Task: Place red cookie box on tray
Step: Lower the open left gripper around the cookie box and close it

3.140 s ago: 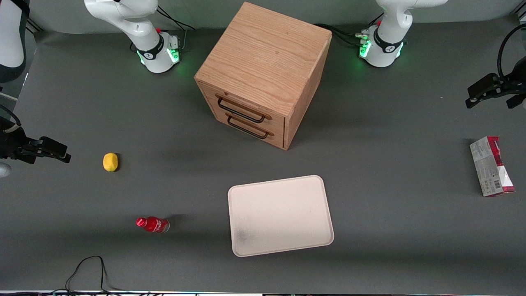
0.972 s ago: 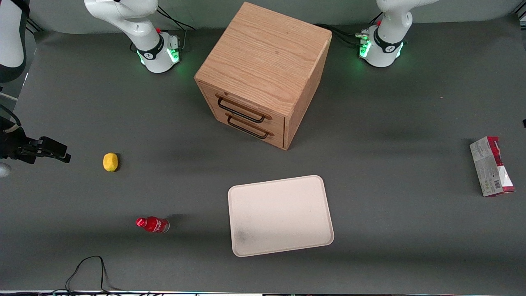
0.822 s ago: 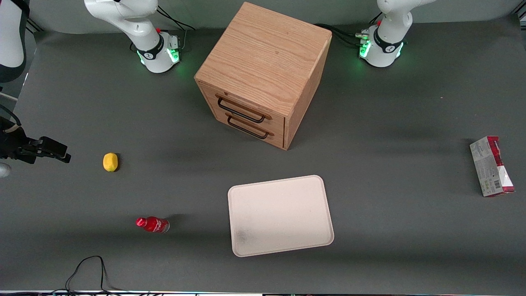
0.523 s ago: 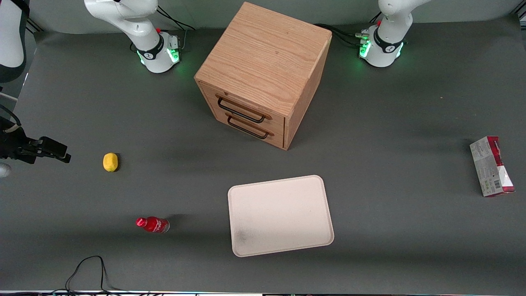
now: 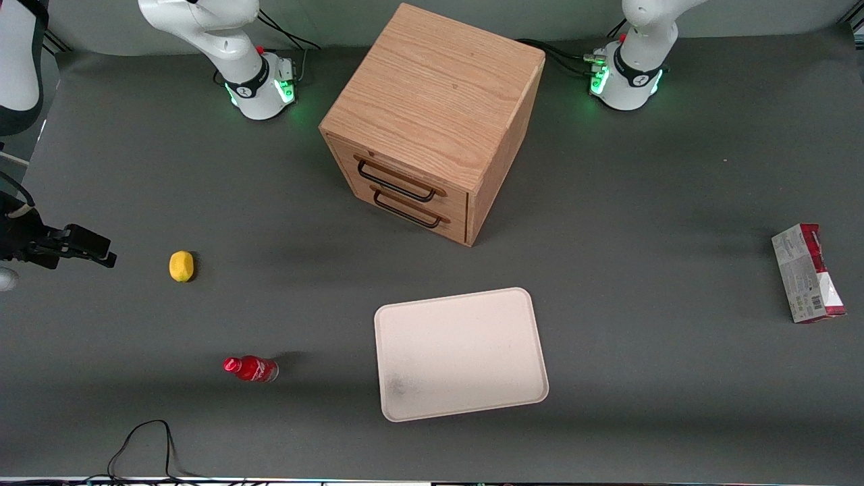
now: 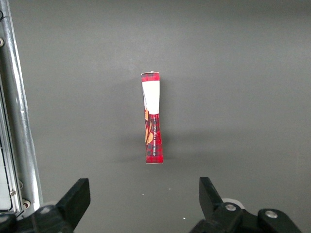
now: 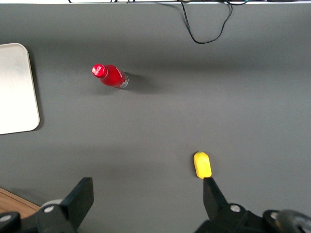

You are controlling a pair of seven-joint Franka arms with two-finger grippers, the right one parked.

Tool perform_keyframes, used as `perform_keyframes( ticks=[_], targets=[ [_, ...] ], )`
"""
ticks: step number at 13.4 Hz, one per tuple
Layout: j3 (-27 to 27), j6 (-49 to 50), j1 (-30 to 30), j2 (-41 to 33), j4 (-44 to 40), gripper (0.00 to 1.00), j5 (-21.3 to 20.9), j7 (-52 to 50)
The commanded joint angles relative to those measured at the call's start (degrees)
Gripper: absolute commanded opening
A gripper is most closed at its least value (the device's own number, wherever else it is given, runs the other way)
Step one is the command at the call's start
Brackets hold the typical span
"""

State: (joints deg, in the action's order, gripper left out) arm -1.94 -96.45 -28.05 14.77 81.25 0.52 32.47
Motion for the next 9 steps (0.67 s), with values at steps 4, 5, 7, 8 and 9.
perform_keyframes(
  ticks=[4,5,7,8,9],
  targets=[
    [0.0,-12.4,0.1,3.1,8.1,1.0,-0.3,-1.4],
    [0.0,-15.1,0.1,3.9,9.7,1.0,-0.1,-1.8],
    [0.0,-19.3,0.2,5.3,11.9,1.0,0.1,-3.2],
    [0.0,-21.3,0.3,5.8,13.0,1.0,0.3,-3.6],
    [0.0,-23.5,0.4,6.3,14.0,1.0,0.4,-4.3]
  ],
)
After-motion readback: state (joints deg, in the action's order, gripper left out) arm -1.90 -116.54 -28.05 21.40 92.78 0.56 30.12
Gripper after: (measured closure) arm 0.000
